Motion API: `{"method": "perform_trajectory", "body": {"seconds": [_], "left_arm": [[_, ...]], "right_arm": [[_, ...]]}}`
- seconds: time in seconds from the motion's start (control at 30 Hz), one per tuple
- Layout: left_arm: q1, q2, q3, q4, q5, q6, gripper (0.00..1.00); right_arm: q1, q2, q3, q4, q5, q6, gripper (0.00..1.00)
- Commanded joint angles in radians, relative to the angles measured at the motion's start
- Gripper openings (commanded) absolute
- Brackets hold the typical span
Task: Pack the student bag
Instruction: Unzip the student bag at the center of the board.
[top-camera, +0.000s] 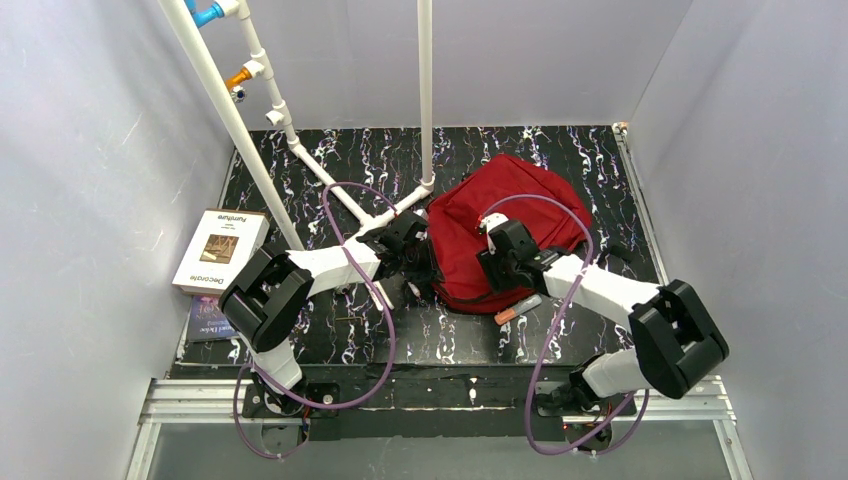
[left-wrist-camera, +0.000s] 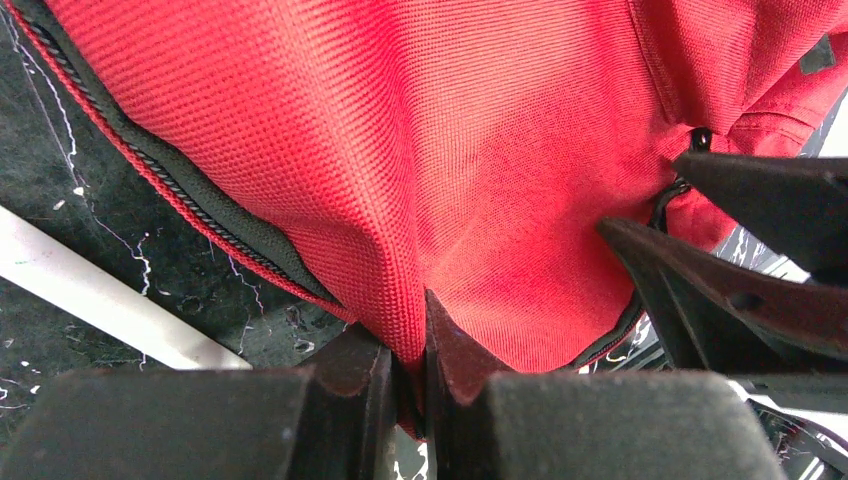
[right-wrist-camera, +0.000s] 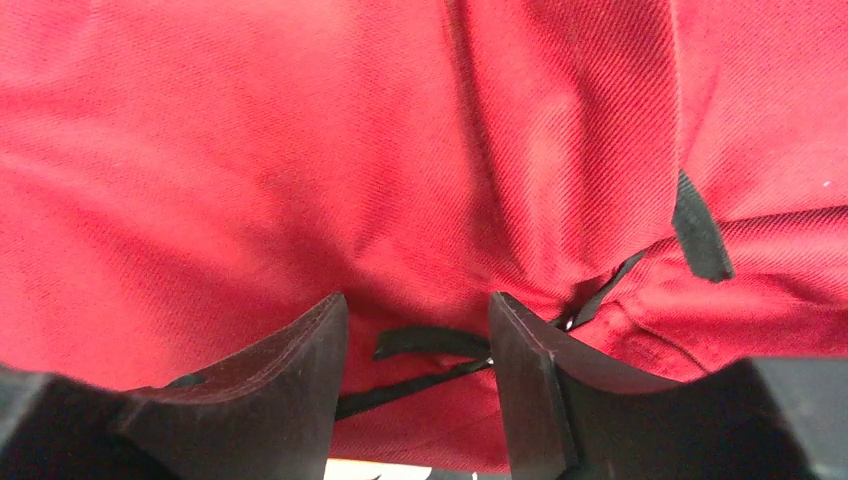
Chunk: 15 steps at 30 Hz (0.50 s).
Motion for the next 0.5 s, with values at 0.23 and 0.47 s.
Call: {"method": "perform_trajectory", "body": {"seconds": [0.23, 0.47], "left_arm": [[0.009, -0.029, -0.001, -0.024, 0.020, 0.015, 0.01], [0.009, -0.012, 0.014, -0.030, 0.025, 0.017, 0.01]], "right_arm": [[0.005, 0.081, 0.024, 0.108, 0.317, -0.021, 0.50], [0.007, -0.036, -0.043, 0.195, 0.333, -0.021, 0.01]]}}
